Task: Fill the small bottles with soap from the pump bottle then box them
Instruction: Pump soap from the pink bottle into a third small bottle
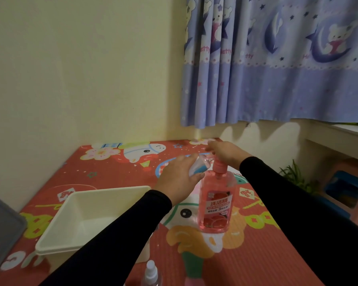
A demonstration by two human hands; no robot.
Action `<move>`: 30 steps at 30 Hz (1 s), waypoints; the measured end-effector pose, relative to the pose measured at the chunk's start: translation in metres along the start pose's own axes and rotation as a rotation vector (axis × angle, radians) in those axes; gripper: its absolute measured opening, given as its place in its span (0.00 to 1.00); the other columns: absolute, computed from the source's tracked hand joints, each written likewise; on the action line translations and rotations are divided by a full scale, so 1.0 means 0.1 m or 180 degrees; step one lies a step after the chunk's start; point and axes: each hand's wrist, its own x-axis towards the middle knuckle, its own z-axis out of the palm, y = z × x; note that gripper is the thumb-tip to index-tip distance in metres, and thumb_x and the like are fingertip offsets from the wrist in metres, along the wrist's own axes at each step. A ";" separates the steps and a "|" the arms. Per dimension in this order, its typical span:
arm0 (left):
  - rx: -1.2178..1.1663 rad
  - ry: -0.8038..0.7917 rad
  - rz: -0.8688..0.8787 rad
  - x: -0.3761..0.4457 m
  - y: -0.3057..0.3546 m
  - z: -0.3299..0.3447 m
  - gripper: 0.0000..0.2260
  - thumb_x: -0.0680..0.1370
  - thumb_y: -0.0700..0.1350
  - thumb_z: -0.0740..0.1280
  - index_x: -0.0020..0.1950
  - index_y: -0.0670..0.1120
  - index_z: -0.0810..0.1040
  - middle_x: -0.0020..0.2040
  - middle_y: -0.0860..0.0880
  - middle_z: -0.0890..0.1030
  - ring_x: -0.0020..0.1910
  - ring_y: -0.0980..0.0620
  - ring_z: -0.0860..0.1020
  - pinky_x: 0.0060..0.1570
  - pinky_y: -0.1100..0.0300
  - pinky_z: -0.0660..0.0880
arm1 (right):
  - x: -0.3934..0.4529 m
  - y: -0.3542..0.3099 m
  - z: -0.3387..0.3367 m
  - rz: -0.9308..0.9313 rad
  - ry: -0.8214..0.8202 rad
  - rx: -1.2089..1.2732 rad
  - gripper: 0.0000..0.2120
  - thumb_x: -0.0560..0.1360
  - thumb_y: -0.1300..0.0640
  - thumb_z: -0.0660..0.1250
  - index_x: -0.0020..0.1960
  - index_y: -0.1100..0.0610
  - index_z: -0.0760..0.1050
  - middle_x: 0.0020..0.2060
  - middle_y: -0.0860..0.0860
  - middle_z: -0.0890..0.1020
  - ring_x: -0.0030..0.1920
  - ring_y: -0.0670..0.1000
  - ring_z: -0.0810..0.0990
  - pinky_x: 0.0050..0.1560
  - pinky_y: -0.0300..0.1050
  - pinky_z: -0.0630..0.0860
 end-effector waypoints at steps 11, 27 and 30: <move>0.0062 0.0123 0.0100 0.06 0.01 -0.06 0.26 0.79 0.54 0.64 0.75 0.51 0.63 0.66 0.48 0.72 0.66 0.48 0.69 0.63 0.57 0.64 | 0.04 -0.06 -0.12 0.0032 0.0115 0.0127 0.22 0.80 0.47 0.52 0.61 0.59 0.76 0.58 0.58 0.79 0.58 0.60 0.76 0.65 0.56 0.70; 0.0250 0.0133 0.0205 0.07 0.01 -0.04 0.25 0.80 0.54 0.62 0.75 0.51 0.62 0.63 0.48 0.72 0.63 0.48 0.69 0.60 0.58 0.64 | 0.04 -0.07 -0.11 0.0014 0.0031 0.0120 0.21 0.81 0.47 0.51 0.64 0.57 0.75 0.59 0.54 0.78 0.60 0.56 0.76 0.66 0.53 0.69; 0.0333 0.0126 0.0198 0.05 -0.03 0.02 0.25 0.79 0.55 0.62 0.75 0.51 0.62 0.60 0.48 0.72 0.61 0.48 0.69 0.59 0.57 0.64 | 0.06 0.00 -0.02 0.0050 0.0032 0.0203 0.21 0.82 0.50 0.52 0.62 0.61 0.76 0.62 0.55 0.79 0.62 0.57 0.76 0.65 0.50 0.69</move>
